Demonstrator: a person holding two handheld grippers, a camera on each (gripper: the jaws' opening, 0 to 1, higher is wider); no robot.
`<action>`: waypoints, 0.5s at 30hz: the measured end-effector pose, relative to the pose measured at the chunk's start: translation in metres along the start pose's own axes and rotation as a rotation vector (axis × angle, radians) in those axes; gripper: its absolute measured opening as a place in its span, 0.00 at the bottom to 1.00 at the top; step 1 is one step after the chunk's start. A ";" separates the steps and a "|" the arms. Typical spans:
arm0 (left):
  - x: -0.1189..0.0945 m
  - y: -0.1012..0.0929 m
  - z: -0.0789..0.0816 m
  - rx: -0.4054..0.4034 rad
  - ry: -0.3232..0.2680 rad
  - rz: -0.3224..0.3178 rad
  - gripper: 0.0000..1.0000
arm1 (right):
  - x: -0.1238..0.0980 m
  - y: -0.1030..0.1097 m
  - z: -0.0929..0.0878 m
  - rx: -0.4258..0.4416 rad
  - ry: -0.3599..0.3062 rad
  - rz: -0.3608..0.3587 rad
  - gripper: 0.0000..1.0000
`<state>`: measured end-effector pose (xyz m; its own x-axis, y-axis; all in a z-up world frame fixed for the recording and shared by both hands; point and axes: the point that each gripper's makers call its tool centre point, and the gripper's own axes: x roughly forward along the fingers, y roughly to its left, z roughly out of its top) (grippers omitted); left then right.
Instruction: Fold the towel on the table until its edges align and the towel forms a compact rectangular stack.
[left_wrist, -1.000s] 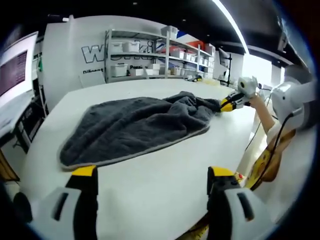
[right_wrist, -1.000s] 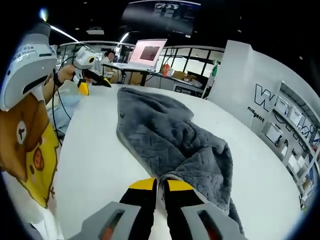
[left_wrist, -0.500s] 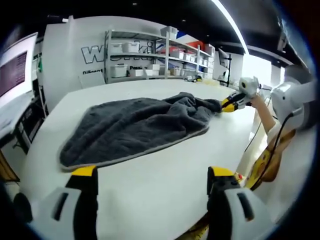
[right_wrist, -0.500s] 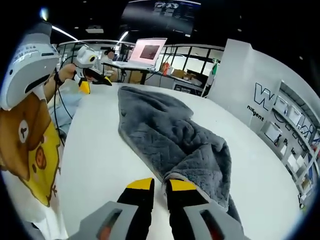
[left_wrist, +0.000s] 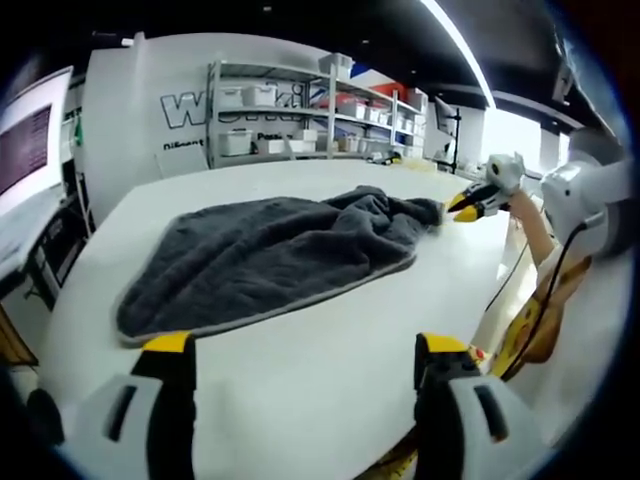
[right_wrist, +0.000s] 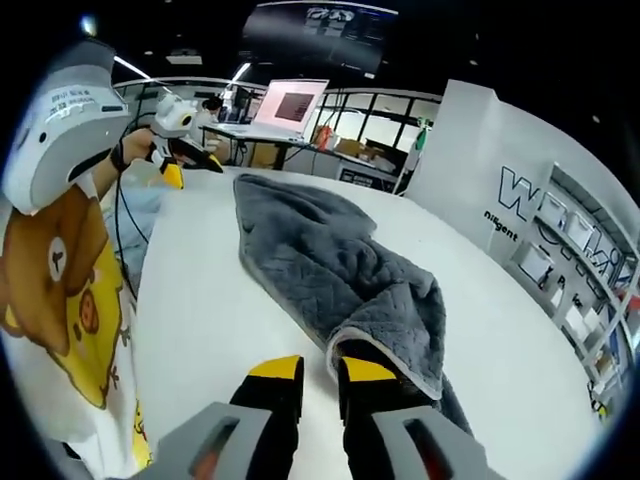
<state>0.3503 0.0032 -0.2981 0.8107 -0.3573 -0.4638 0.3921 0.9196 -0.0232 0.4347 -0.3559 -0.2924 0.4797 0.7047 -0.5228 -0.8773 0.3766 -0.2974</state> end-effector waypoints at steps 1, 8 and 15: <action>0.000 0.000 0.000 -0.001 -0.001 -0.001 0.95 | -0.002 -0.001 -0.001 0.003 -0.001 -0.006 0.15; 0.001 0.001 0.000 -0.001 -0.003 -0.005 0.95 | -0.016 -0.004 -0.003 0.036 -0.019 -0.036 0.21; 0.002 0.003 -0.001 -0.009 -0.005 -0.004 0.95 | -0.026 -0.003 -0.008 0.068 -0.039 -0.061 0.27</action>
<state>0.3522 0.0054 -0.3000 0.8115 -0.3617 -0.4589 0.3912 0.9197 -0.0331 0.4251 -0.3803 -0.2837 0.5325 0.7015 -0.4736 -0.8460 0.4585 -0.2721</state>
